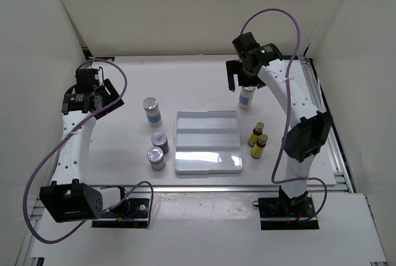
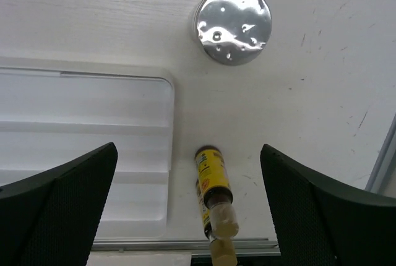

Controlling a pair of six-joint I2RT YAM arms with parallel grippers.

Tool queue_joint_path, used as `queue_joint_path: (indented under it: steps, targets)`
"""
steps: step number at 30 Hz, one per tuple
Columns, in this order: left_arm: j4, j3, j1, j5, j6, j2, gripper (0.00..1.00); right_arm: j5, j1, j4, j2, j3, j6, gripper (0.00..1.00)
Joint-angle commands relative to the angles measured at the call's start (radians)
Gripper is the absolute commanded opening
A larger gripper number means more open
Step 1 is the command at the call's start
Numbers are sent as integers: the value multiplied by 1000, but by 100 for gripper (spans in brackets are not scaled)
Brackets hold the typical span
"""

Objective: Organize the condiment bottles

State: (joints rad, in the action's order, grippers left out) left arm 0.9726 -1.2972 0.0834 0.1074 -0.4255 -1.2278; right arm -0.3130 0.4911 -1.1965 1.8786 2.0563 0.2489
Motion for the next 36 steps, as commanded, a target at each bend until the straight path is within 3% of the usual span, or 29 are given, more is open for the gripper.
queue_joint_path:
  steps: [1,9,21,24,28,29,32,36]
  targets:
    - [14,-37,4,12,-7,14,82,54,-60,15,52,40,6,100]
    - [44,-56,4,32,-7,14,85,86,-155,2,171,84,47,100]
    - [44,-56,4,22,-7,5,86,210,-209,34,355,205,56,85]
    - [54,-56,4,21,-7,-4,86,222,-209,34,364,205,66,74]
    - [54,-56,4,21,-7,-4,87,222,-218,34,364,205,66,40]
    - [54,-65,4,21,-7,-4,87,222,-218,25,364,205,75,27]
    - [54,-65,4,21,-7,-4,87,140,-218,-9,295,219,75,9]
    - [54,-74,4,21,-7,-4,87,69,-218,-34,217,266,66,0]
